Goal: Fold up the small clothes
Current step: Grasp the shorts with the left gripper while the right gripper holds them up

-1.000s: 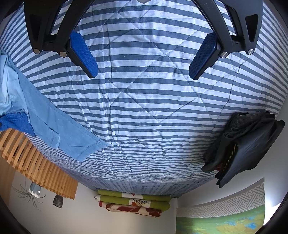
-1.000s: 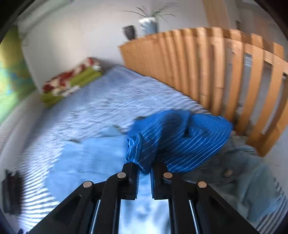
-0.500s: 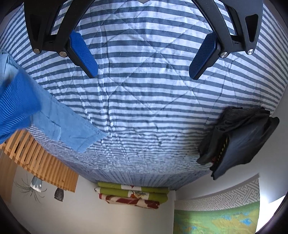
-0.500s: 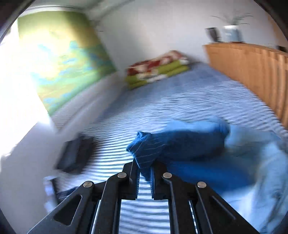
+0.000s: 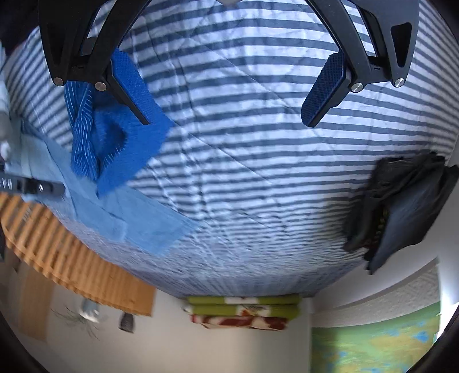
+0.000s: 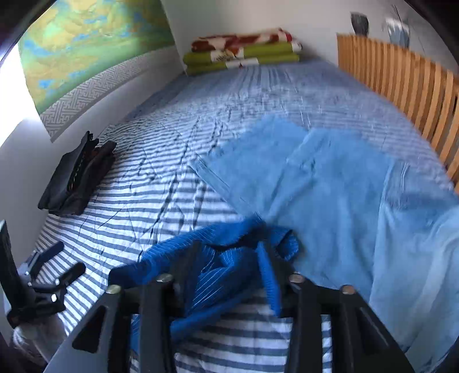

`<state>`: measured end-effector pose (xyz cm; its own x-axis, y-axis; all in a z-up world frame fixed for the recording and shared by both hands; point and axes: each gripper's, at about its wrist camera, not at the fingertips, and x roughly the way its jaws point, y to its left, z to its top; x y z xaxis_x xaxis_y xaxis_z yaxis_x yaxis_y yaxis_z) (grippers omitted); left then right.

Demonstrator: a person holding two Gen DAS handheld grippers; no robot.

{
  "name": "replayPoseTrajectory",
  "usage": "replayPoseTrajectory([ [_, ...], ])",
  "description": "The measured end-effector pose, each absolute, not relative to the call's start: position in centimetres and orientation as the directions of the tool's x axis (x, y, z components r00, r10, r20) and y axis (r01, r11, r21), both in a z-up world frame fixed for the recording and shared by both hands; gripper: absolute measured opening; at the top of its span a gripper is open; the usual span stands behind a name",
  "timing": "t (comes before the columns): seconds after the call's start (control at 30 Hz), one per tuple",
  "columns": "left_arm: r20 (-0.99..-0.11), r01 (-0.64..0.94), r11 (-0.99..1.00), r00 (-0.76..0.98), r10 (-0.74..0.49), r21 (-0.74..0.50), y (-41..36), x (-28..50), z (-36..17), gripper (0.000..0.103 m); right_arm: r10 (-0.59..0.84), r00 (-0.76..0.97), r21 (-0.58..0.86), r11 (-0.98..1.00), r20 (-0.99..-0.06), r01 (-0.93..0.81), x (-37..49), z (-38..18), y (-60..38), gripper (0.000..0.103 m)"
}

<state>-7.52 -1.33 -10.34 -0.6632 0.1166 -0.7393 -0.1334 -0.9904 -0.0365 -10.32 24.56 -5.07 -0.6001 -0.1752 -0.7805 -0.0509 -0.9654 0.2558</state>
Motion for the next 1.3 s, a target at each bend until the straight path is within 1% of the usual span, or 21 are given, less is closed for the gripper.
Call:
replayPoseTrajectory([
  [0.17,-0.742,-0.276,-0.960,-0.635,0.216,-0.042,1.9,-7.0,-11.0,0.103,-0.276,-0.554,0.397,-0.911,-0.786,-0.109,-9.4,-6.9,26.9,0.050],
  [0.27,-0.722,-0.359,-0.933,-0.645,0.250,-0.003,3.9,-6.3,-10.7,0.103,-0.276,-0.535,0.414,-0.897,-0.799,-0.155,-9.9,-7.9,27.8,0.050],
  [0.33,-0.714,-0.382,-0.922,-0.664,0.223,0.067,5.3,-6.3,-11.0,0.103,-0.281,-0.517,0.418,-0.893,-0.808,-0.169,-10.7,-8.7,28.0,0.052],
  [0.4,-0.725,-0.398,-0.912,-0.656,0.210,0.097,6.0,-6.9,-11.9,0.101,-0.309,-0.472,0.438,-0.879,-0.826,-0.190,-11.7,-10.0,27.9,0.054],
  [0.43,-0.730,-0.405,-0.910,-0.650,0.214,0.094,6.2,-7.1,-12.1,0.097,-0.328,-0.451,0.455,-0.866,-0.830,-0.207,-12.0,-10.7,27.8,0.054],
  [0.5,-0.750,-0.416,-0.906,-0.623,0.222,0.077,6.7,-7.8,-12.7,0.070,-0.370,-0.416,0.488,-0.844,-0.831,-0.224,-12.1,-12.0,27.7,0.054],
  [0.53,-0.756,-0.421,-0.904,-0.615,0.224,0.074,6.9,-8.0,-12.7,0.065,-0.379,-0.410,0.496,-0.839,-0.829,-0.226,-12.0,-12.2,27.7,0.054],
  [0.57,-0.757,-0.422,-0.904,-0.614,0.224,0.074,6.9,-8.2,-12.7,0.056,-0.379,-0.410,0.495,-0.838,-0.830,-0.228,-11.7,-12.3,27.8,0.054],
  [0.6,-0.754,-0.421,-0.904,-0.618,0.223,0.078,6.9,-8.3,-12.7,0.040,-0.372,-0.417,0.492,-0.840,-0.829,-0.229,-11.3,-12.1,28.0,0.054],
  [0.63,-0.753,-0.418,-0.904,-0.621,0.217,0.084,6.9,-8.4,-12.7,0.032,-0.365,-0.422,0.487,-0.842,-0.830,-0.230,-10.9,-12.0,28.4,0.054],
  [0.67,-0.752,-0.411,-0.907,-0.625,0.208,0.091,6.8,-8.4,-12.7,0.019,-0.358,-0.427,0.483,-0.844,-0.830,-0.233,-10.5,-11.8,28.7,0.054],
  [0.7,-0.748,-0.399,-0.912,-0.634,0.196,0.100,6.7,-8.4,-12.7,0.012,-0.358,-0.433,0.487,-0.841,-0.827,-0.236,-10.0,-11.7,29.2,0.054],
  [0.77,-0.738,-0.378,-0.921,-0.646,0.192,0.091,6.1,-8.5,-12.4,0.005,-0.370,-0.435,0.502,-0.830,-0.821,-0.241,-9.1,-12.0,29.9,0.055],
  [0.87,-0.730,-0.344,-0.938,-0.650,0.211,0.036,4.8,-9.1,-11.7,0.005,-0.377,-0.424,0.502,-0.832,-0.823,-0.236,-8.4,-13.0,29.8,0.061],
  [0.97,-0.716,-0.314,-0.949,-0.669,0.201,0.026,4.0,-9.2,-11.1,0.004,-0.385,-0.420,0.505,-0.834,-0.822,-0.223,-9.5,-13.9,29.1,0.063],
  [1.0,-0.709,-0.305,-0.952,-0.679,0.190,0.037,3.8,-9.2,-10.8,0.004,-0.390,-0.437,0.512,-0.834,-0.810,-0.205,-9.9,-13.6,28.8,0.061],
  [1.03,-0.702,-0.299,-0.953,-0.688,0.184,0.042,3.7,-9.2,-10.5,0.004,-0.419,-0.438,0.536,-0.823,-0.795,-0.186,-10.4,-13.3,28.5,0.054],
  [1.07,-0.692,-0.289,-0.956,-0.700,0.178,0.046,3.4,-9.1,-9.9,0.004,-0.448,-0.441,0.564,-0.807,-0.778,-0.175,-10.7,-13.0,28.4,0.023],
  [1.1,-0.684,-0.283,-0.958,-0.708,0.175,0.048,3.1,-9.2,-9.4,0.004,-0.465,-0.448,0.581,-0.797,-0.764,-0.163,-10.9,-12.4,28.2,0.004],
  [1.2,-0.628,-0.237,-0.968,-0.766,0.133,0.084,1.7,-8.4,-6.8,0.004,-0.393,-0.526,0.513,-0.853,-0.754,-0.098,-10.0,-8.7,27.4,0.004],
  [1.3,-0.551,-0.185,-0.978,-0.828,0.104,0.094,-0.4,-6.4,-2.9,0.004,-0.311,-0.632,0.428,-0.903,-0.710,-0.037,-7.7,-3.7,27.1,0.004],
])
